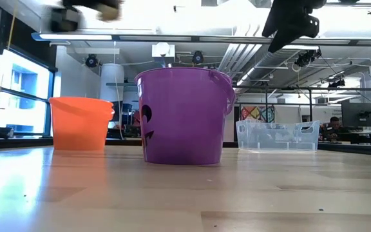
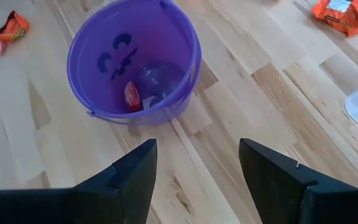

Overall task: Sort candy by brand, put in halloween buckets
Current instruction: Put the yellow candy into the purple bucket

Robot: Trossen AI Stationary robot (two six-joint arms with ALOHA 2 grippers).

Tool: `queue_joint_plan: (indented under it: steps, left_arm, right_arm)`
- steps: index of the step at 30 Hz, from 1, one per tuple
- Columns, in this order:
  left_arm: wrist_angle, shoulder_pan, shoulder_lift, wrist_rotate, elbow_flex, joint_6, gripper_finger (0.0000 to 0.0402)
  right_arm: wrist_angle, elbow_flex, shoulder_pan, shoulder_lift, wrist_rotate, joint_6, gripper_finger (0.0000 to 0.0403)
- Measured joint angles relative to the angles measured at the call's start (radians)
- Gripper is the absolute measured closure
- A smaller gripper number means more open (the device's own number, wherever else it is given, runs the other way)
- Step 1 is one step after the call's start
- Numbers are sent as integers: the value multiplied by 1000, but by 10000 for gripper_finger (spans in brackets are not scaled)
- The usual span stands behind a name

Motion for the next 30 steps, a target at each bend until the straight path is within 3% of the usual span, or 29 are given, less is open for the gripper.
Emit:
queue_joint_plan:
  steps: [5,9,15,22,25,27,30]
  left_arm:
    - [284,184,130,70,0,324,396]
    - [403,263,212,81,0,384,385]
    - [402,323,249,166,0,386,338]
    - [396,295,230,277,0,441,267]
    - [311,296,188,320,0,470,243]
    - [199,323,117,294,2,471,234]
    - [127,364,-30,144,10,521,230]
  right_arm:
    - [-1,0,1,0,-1,18,181]
    - [0,0,1,0,-2,23,181]
    - [9,0,-4,0,-3,25,181]
    - [28,0,-6,0,23,54,181]
    - [50,0,-10,0,25,81,181]
    - [80,0,-14,0,21,124,181]
    - [196,0,-29,0,19,177,181]
